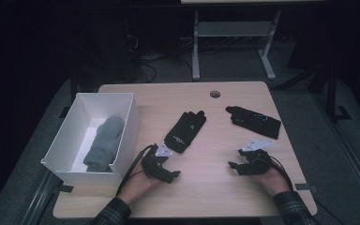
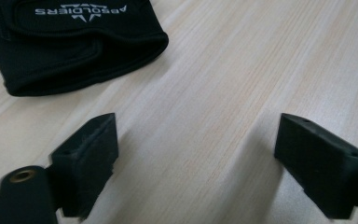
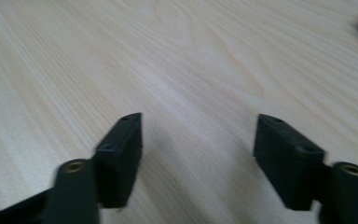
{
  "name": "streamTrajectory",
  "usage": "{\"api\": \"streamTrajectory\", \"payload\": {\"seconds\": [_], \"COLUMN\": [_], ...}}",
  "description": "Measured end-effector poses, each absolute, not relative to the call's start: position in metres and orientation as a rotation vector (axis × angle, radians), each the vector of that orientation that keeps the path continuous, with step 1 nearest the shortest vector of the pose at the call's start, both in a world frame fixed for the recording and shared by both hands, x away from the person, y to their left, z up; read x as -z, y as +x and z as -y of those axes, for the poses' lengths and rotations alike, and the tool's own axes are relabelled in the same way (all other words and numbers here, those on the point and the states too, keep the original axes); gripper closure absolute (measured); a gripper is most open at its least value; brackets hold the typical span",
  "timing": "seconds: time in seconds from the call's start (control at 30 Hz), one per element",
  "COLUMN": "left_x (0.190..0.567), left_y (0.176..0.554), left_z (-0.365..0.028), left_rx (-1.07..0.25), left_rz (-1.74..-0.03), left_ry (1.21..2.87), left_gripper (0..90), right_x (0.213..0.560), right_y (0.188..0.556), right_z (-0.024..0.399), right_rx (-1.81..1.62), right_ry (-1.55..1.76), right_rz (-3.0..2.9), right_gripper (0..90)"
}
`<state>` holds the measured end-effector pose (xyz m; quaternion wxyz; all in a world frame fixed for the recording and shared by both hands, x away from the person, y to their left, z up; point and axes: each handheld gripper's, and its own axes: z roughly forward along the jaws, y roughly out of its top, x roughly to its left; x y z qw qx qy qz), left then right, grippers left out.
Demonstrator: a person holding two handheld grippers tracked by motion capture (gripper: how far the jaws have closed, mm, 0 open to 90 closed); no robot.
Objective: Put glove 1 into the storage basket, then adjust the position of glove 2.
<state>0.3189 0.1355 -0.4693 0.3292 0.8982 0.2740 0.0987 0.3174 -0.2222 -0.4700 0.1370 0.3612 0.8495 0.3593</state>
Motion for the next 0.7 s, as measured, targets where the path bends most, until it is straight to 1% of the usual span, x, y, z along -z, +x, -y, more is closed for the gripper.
{"api": "streamTrajectory", "payload": {"seconds": [0.03, 0.07, 0.17, 0.27, 0.3, 0.7], "left_x": [0.47, 0.47, 0.473, 0.476, 0.477, 0.477], "left_y": [0.319, 0.318, 0.317, 0.315, 0.314, 0.313], "left_z": [-0.135, -0.136, -0.139, -0.142, -0.142, -0.145], "left_rx": [-0.259, -0.26, -0.267, -0.276, -0.279, -0.291], "left_rz": [-0.712, -0.704, -0.688, -0.677, -0.677, -0.674], "left_ry": [2.349, 2.342, 2.309, 2.275, 2.261, 2.258], "left_gripper": [12.9, 12.8, 12.7, 12.7, 12.7, 12.7], "right_x": [0.469, 0.467, 0.461, 0.454, 0.452, 0.441], "right_y": [0.318, 0.318, 0.318, 0.322, 0.325, 0.367], "right_z": [0.223, 0.224, 0.231, 0.238, 0.241, 0.274], "right_rx": [-1.046, -1.046, -1.058, -1.066, -1.061, -1.0], "right_ry": [1.044, 1.05, 1.048, 1.07, 1.069, 1.191], "right_rz": [-2.457, -2.457, -2.455, -2.438, -2.433, -2.278], "right_gripper": [43.7, 50.3, 73.3, 87.6, 90.0, 90.0]}}
